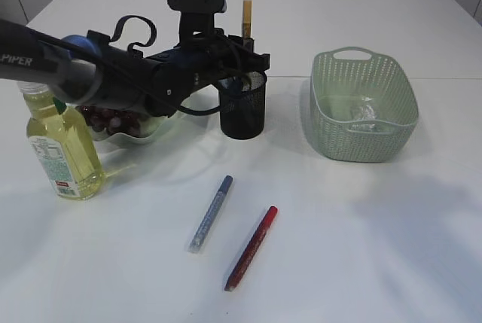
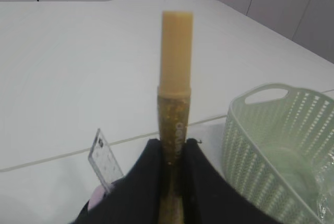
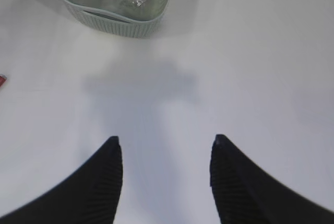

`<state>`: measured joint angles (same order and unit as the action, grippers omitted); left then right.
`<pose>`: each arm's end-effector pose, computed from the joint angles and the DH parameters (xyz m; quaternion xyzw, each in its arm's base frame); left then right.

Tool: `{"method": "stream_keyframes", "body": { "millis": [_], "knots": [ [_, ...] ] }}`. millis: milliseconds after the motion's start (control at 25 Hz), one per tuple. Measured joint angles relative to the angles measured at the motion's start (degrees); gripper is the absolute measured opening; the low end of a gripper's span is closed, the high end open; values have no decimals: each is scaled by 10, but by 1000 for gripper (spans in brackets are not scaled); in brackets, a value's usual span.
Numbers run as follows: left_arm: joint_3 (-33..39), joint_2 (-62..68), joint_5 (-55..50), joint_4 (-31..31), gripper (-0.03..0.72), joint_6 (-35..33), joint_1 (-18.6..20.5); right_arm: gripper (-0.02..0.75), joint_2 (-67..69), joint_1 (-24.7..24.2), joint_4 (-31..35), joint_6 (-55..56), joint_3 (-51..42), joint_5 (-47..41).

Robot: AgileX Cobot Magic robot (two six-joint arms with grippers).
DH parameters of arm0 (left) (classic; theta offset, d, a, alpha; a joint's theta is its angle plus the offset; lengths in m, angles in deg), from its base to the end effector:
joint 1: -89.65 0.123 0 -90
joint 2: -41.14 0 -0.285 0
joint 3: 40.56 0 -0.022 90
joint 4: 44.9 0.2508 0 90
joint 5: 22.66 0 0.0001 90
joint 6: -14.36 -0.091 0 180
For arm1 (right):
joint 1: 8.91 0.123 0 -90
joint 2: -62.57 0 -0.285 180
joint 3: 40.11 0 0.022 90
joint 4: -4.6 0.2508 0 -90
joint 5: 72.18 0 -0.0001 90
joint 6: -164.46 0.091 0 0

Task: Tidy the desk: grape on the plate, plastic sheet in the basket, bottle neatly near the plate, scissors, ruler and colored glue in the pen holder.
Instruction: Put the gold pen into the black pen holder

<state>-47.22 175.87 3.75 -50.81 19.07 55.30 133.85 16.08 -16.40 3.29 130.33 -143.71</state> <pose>0.4156 -0.2790 0.1695 0.1494 0.7613 -0.2216 0.5907 0.1888 0.0538 0.3796 -0.0661 0.9526 -0.0809 0.2856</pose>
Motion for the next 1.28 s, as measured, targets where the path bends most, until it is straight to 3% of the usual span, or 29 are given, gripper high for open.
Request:
{"method": "stream_keyframes", "body": {
  "millis": [440,1280],
  "knots": [
    [-35,23,12,0,64,6,0,430,0,0,0,1,0,0],
    [-35,26,-17,1,73,7,1,430,0,0,0,1,0,0]
  ]
}}
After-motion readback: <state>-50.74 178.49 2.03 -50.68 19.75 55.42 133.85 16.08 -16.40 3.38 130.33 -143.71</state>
